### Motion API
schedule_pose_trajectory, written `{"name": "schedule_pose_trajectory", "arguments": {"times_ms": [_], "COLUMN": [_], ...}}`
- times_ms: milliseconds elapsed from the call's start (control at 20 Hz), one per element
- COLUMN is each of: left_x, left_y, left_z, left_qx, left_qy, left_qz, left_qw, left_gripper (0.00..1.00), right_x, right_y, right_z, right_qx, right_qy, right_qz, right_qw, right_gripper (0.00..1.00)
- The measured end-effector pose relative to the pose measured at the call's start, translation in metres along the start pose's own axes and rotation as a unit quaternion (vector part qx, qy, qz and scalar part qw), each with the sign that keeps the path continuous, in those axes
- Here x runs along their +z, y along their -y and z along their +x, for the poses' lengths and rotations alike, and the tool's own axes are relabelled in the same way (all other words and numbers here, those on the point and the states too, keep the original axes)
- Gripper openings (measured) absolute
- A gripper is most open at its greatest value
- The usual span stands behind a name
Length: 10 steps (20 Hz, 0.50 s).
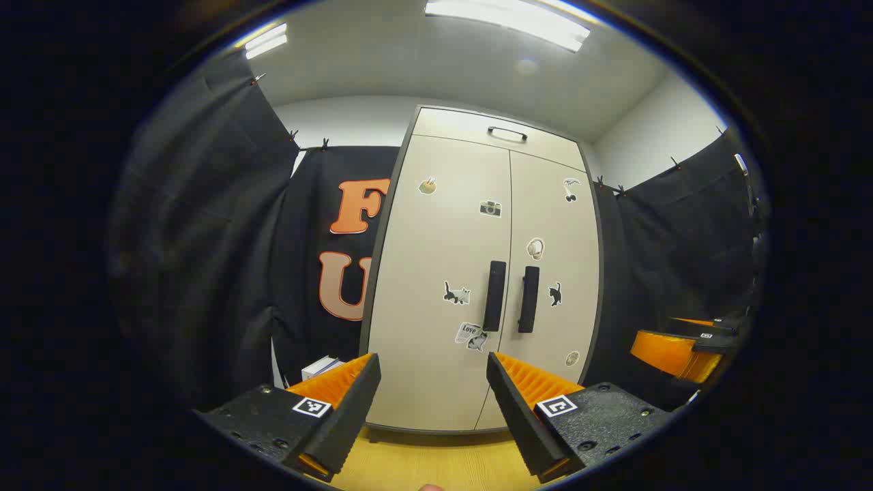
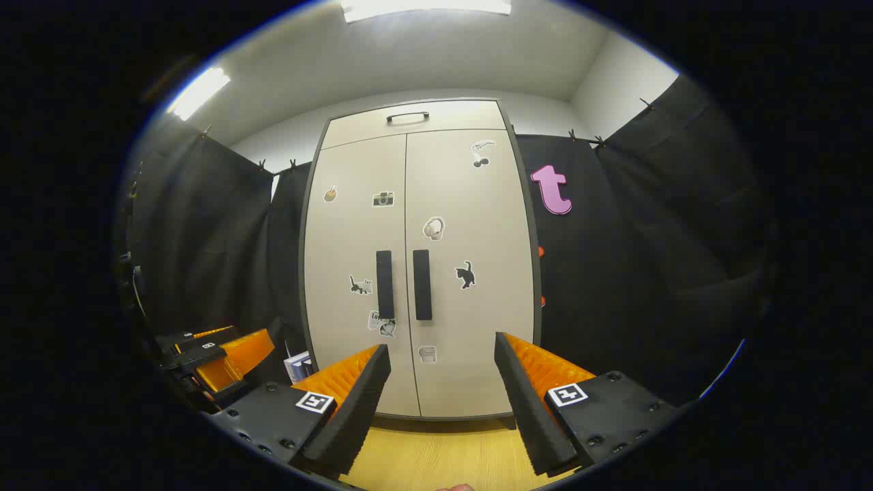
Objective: Open the right door of the double-door shoe cabinet with the right hand, and open the left door with the left hand.
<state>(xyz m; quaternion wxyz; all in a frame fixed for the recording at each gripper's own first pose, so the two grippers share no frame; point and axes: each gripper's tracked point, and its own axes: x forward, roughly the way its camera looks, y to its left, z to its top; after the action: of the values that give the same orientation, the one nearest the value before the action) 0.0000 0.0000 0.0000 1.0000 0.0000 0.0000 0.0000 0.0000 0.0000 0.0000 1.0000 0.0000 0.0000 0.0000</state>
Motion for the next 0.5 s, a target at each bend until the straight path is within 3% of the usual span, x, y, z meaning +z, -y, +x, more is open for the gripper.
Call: {"name": "schedule_pose_trajectory", "arguments": {"times_ms": [50, 250, 300, 450, 500], "left_x": [-0.0002, 0.0010, -0.0001, 0.0000, 0.0002], "left_y": [-0.0002, -0.0003, -0.0004, 0.0001, 0.0004], "left_z": [0.0000, 0.0000, 0.0003, 0.0001, -0.0004], "left_qx": [0.000, 0.001, 0.002, 0.000, -0.001], "left_qy": [0.001, 0.002, 0.002, 0.001, 0.001], "left_qz": [0.000, 0.001, 0.001, -0.002, -0.002], "left_qw": [1.000, 1.000, 1.000, 1.000, 1.000], "left_gripper": [0.94, 0.94, 0.97, 0.97, 0.96], "right_x": [-0.0015, -0.0060, -0.0064, -0.0082, -0.0085], "right_y": [-0.0010, -0.0003, 0.0000, 0.0000, 0.0002], "right_z": [0.0001, 0.0006, 0.0013, 0.0017, 0.0022], "right_qx": [0.001, 0.001, 0.001, 0.002, 0.002], "right_qy": [-0.002, -0.007, -0.007, -0.010, -0.010], "right_qz": [0.001, 0.002, 0.003, 0.009, 0.010], "right_qw": [1.000, 1.000, 1.000, 1.000, 1.000], "right_gripper": [0.98, 0.98, 0.94, 0.98, 0.94]}}
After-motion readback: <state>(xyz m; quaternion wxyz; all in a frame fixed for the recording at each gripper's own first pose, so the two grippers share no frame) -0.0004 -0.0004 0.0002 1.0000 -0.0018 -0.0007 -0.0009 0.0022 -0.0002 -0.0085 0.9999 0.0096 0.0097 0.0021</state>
